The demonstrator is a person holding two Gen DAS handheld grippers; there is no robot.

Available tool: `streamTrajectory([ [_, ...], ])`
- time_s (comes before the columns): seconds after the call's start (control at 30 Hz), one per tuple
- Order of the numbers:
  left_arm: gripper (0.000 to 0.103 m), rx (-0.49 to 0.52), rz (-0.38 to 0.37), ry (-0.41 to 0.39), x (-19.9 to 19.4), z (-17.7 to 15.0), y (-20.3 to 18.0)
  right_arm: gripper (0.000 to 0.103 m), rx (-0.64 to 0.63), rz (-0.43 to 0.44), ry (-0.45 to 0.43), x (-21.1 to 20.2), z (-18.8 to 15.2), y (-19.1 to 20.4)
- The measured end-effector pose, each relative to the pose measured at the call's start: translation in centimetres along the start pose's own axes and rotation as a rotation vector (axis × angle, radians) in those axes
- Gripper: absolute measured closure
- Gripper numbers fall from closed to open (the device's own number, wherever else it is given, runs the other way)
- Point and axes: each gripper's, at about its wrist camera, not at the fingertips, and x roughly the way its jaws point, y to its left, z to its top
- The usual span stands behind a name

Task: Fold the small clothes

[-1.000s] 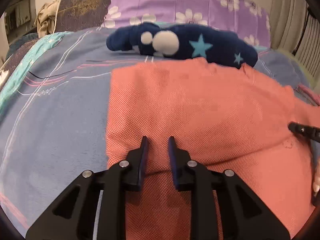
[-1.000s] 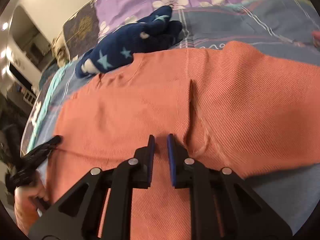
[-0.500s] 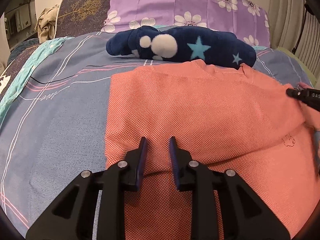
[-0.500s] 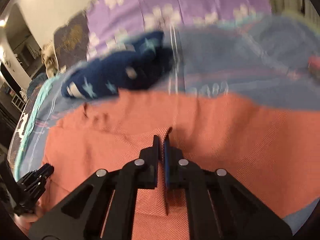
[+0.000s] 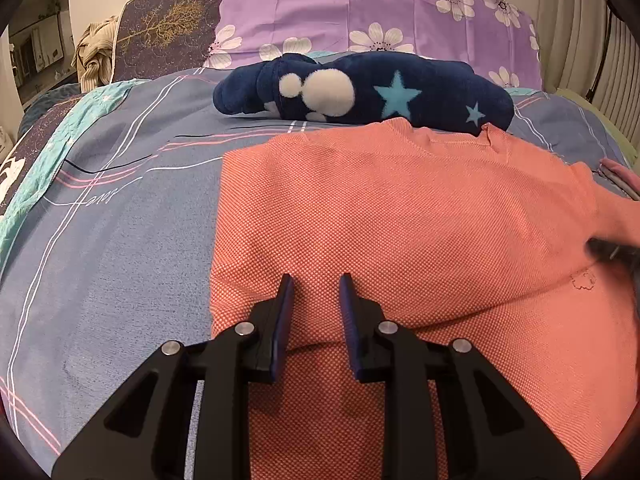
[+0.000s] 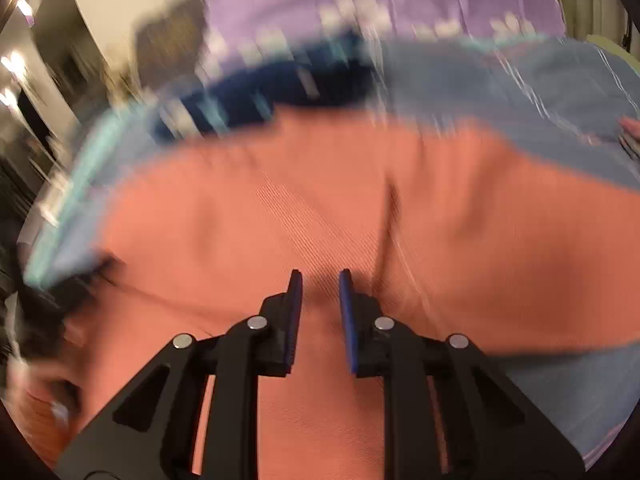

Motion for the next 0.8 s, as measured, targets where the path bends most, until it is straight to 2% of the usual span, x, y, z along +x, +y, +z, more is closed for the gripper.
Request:
streamTrajectory([
  [0.1,0.077,-0.008,-0.008,-0.001,0.0,0.0,0.2,0.089,0.061,0.03,-0.024,-2.6,-0.3,-1.1],
  [0.2,0.077,-0.01,-0.011,0.0,0.0,0.1,0.2,0.079,0.139,0.008,-0.159,-7.8,-0.4,-4.2],
  [0.23,0.077,-0.009,-0.01,0.0,0.0,0.1,0.2,0.073,0.189,-0.026,-0.224,-10.1,-0.7,-6.3],
  [0.33,0.077,-0.007,-0.008,-0.001,0.0,0.1,0.3,0.07,0.381,-0.122,-0.366,-16.1,-2.2,-13.3],
  [0.4,0.077,-0.008,-0.009,-0.001,0.0,0.1,0.2,0.068,0.53,-0.149,-0.405,-18.6,-3.8,-17.8],
  [0.47,0.077,-0.006,-0.007,-0.002,0.0,0.1,0.2,0.068,0.718,-0.135,-0.448,-21.0,-6.2,-22.5],
  [0.63,0.077,0.0,0.001,-0.002,0.0,0.1,0.1,0.065,0.924,-0.105,-0.512,-22.9,-9.0,-29.1],
  [0.7,0.077,0.0,0.001,-0.002,-0.1,0.1,0.1,0.06,0.972,-0.05,-0.498,-22.0,-9.1,-30.5],
  [0.8,0.077,0.0,0.0,-0.002,-0.1,0.1,0.0,0.06,1.066,0.029,-0.454,-20.3,-9.6,-31.9],
])
